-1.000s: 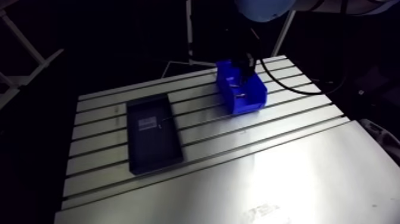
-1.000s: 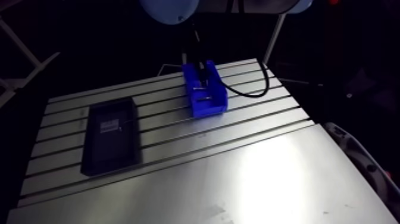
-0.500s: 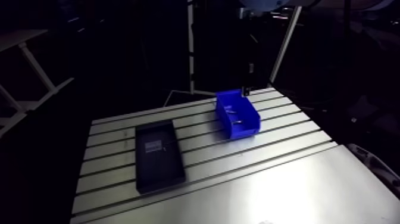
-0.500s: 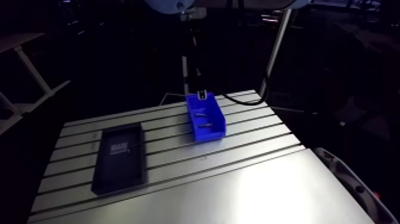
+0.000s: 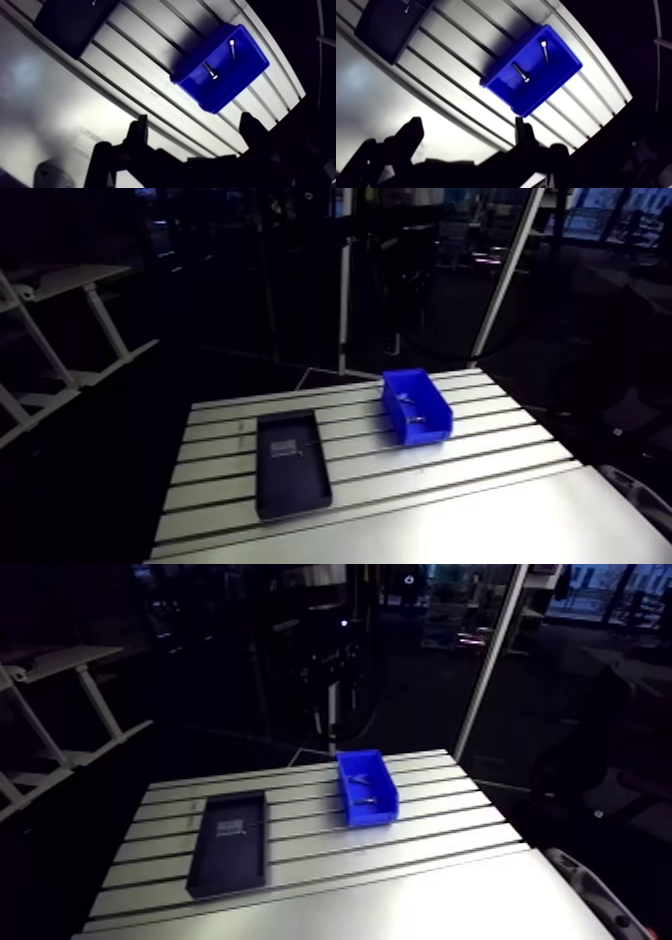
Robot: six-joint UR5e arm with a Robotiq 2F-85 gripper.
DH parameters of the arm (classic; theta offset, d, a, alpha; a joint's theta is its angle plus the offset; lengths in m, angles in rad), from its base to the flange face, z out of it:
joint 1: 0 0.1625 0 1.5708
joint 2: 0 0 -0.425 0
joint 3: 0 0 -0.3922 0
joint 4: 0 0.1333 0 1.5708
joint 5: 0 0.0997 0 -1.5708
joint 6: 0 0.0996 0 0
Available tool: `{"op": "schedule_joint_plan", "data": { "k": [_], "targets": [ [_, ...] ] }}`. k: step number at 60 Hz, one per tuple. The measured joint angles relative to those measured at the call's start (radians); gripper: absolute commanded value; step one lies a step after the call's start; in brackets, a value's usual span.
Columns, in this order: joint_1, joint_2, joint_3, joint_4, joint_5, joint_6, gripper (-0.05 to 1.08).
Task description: Pick up the M10 bolt from the tray and put it into the blue bin.
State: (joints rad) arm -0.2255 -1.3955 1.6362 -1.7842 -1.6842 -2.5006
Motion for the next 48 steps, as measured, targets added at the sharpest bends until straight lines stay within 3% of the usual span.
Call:
{"op": "schedule_joint_plan", "data": {
  "k": [11,21,37,48],
  "targets": [
    [0.016,-0.015,-0.048,0.099,0.030,0.417,0.00],
    [0.024,-0.034,-0.063,0.140,0.044,0.652,0.00],
    [0.022,-0.080,-0.096,0.208,0.106,0.814,0.00],
    [0.024,-0.102,-0.136,0.253,0.125,0.841,0.01]
  ]
}}
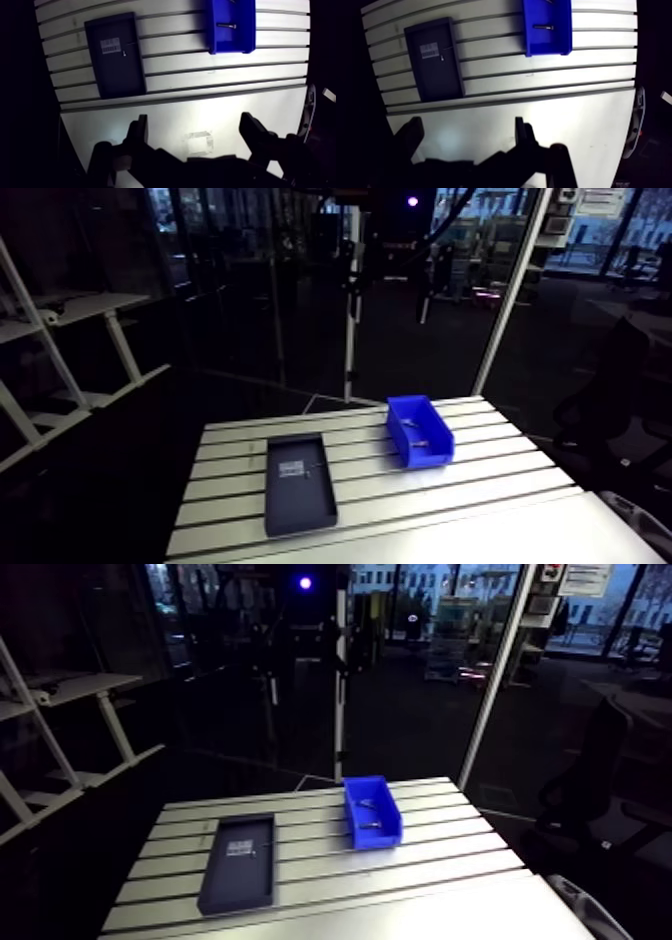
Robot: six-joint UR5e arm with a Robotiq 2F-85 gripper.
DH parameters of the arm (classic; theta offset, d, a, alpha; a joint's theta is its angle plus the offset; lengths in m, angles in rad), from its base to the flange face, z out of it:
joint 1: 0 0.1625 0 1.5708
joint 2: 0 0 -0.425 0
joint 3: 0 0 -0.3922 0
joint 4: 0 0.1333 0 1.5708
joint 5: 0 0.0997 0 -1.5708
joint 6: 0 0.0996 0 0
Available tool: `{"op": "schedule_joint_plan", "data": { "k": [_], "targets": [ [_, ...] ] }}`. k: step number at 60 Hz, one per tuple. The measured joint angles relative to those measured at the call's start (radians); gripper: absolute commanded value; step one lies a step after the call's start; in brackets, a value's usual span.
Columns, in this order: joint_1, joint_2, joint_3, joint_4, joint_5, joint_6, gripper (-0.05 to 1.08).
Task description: Pick up the M10 bolt from the tray and put it into the blue bin.
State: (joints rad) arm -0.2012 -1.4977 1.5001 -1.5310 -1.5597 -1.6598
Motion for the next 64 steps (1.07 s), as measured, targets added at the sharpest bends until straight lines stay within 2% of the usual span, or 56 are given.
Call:
{"op": "schedule_joint_plan", "data": {
  "k": [28,64],
  "targets": [
    [0.028,-0.004,-0.039,0.024,0.001,0.005,0.01],
    [0.047,-0.008,-0.038,0.033,0.000,0.002,0.01]
  ]
}}
